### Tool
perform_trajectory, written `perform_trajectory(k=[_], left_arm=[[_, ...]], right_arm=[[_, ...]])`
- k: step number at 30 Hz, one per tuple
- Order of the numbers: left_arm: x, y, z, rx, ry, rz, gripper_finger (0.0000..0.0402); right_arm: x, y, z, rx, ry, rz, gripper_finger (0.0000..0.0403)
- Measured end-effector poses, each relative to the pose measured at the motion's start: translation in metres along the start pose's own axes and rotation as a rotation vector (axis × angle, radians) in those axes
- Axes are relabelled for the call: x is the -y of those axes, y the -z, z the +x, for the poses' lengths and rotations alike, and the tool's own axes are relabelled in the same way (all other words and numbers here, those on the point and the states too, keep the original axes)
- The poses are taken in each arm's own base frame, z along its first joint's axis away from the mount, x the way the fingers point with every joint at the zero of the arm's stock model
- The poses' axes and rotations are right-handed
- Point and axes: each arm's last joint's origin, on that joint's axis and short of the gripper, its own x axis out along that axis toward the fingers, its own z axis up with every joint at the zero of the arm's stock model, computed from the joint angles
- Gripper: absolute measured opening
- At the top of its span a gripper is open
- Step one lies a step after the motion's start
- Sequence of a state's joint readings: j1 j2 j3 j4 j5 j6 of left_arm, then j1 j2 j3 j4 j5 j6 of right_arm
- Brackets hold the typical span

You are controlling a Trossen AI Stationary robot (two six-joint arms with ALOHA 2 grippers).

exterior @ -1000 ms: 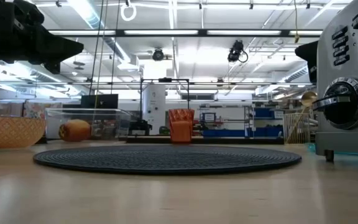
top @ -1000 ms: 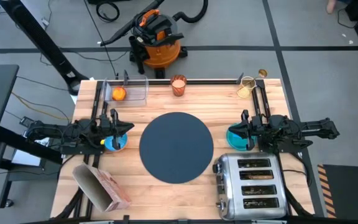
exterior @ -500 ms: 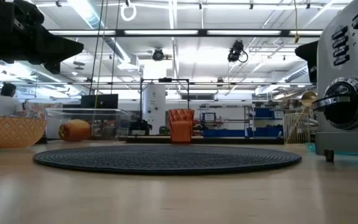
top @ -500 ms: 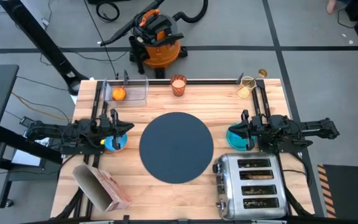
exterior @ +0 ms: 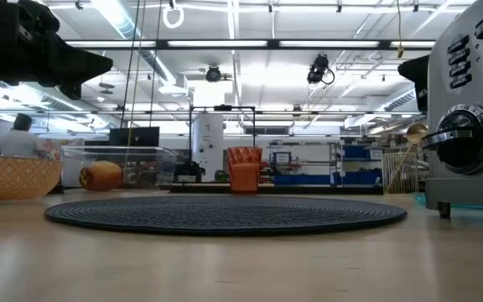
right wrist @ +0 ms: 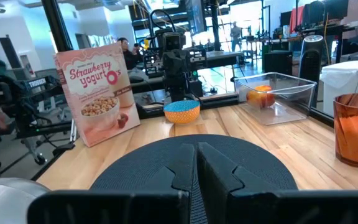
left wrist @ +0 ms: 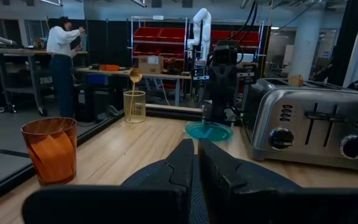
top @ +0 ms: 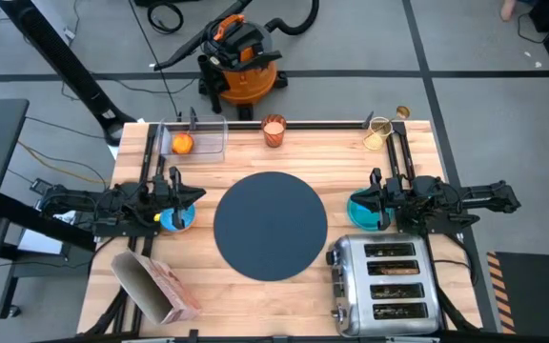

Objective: Arrange a breakfast setting

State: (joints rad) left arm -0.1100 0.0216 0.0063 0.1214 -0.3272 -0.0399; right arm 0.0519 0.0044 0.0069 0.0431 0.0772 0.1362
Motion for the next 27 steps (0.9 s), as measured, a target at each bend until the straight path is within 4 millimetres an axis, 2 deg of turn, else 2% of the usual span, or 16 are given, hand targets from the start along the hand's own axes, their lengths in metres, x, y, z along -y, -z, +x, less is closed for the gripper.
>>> perform_trajectory(k=[10,20,24,27], left_arm=[[0.000,0.000,0.000,0.004,0.000,-0.031,0.0032],[0.000,-0.005,0.000,0.047,0.013,-0.471,0.0032],[0.000,-0.005,0.000,0.055,0.006,-0.559,0.0032],[-0.002,-0.012,0.000,0.141,-0.042,-0.619,0.0032]], right_arm=[[0.000,0.000,0.000,0.000,0.000,0.000,0.0029],[0.000,0.000,0.000,0.000,0.000,0.000,0.0029],[0.000,0.000,0.000,0.000,0.000,0.000,0.0029],[0.000,0.000,0.000,0.000,0.000,0.000,0.0029]])
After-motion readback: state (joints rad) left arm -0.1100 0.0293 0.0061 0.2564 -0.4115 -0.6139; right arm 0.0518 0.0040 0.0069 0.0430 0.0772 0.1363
